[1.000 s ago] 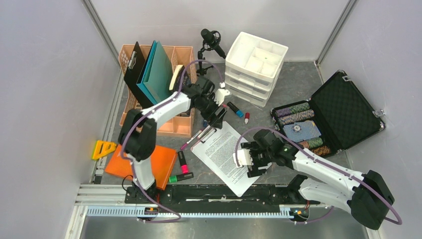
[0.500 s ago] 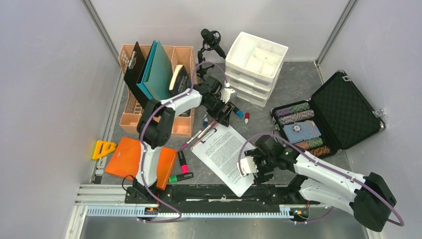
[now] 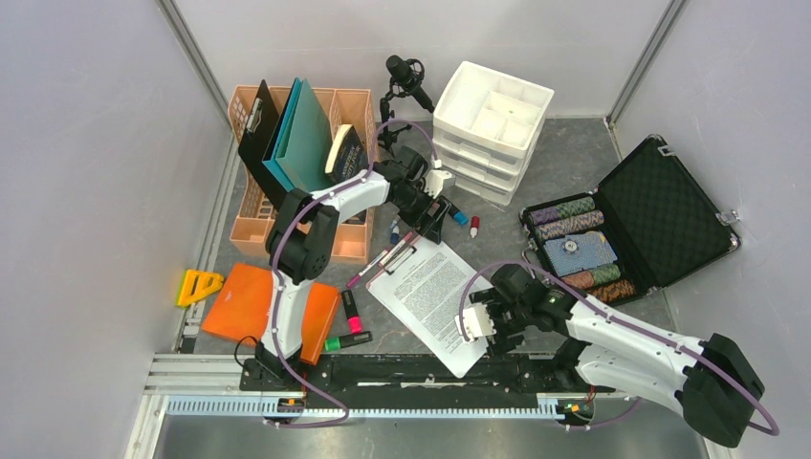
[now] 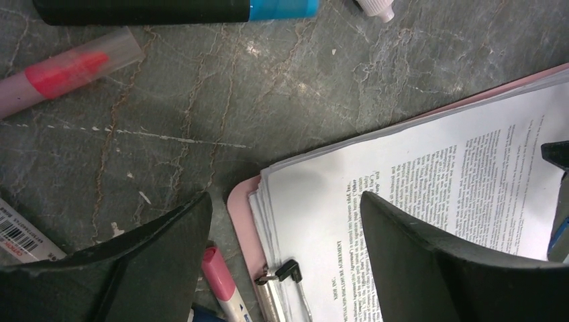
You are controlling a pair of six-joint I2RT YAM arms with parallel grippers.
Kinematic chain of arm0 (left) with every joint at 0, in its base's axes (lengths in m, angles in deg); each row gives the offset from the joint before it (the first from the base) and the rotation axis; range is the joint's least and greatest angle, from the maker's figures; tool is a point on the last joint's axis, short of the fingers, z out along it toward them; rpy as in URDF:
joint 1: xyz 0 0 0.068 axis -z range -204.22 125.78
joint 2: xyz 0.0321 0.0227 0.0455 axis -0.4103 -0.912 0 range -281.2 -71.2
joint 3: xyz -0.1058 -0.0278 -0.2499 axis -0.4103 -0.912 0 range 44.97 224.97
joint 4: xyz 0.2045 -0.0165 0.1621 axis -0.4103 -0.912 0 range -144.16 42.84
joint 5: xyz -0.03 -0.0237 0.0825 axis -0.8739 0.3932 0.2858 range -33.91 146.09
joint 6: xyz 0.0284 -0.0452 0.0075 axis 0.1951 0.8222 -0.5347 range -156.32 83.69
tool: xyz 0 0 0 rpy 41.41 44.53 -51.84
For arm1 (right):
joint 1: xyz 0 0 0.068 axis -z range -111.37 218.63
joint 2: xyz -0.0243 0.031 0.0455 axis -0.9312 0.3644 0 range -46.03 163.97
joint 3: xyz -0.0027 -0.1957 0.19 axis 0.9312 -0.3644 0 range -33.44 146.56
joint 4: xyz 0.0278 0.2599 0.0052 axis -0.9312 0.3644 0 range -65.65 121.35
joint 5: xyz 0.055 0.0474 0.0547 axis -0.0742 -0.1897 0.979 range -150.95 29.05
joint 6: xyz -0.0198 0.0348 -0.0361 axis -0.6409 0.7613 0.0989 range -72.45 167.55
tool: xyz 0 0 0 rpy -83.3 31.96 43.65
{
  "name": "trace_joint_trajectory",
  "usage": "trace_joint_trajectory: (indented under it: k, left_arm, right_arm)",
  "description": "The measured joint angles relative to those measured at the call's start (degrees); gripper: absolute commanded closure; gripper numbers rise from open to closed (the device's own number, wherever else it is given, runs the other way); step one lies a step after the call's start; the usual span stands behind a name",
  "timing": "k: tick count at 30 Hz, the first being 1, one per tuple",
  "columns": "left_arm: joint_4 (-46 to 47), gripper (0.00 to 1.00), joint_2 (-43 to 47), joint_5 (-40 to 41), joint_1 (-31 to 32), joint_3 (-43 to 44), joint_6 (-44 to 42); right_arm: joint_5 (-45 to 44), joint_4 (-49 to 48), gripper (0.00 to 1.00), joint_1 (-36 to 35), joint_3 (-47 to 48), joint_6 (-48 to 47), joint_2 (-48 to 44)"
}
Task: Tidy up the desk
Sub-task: Pick up the folder from the center of the board.
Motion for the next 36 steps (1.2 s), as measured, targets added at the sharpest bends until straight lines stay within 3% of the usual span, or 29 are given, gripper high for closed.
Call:
trace_joint_trajectory:
  k: [11,16,36]
  left_arm:
    - [-2.23,0.17,-1.22,-0.52,-0.22,1.95,-1.03]
    - [-4.76,0.26,-1.73,-0.5,-0.81,3.08,-3.08]
    - [-30.84,0.51,-10.58,-0.72,-3.48,20.59,-19.78]
  right_arm:
    - [-0.85,-5.22,0.15,-0.2,-1.11,2.62,0.52]
    - [-1.27,-6.32,0.16,-0.37,-1.44,3.85,0.52]
    - [-2.95,-10.01,0.19,-0.46,-1.62,6.69,2.43]
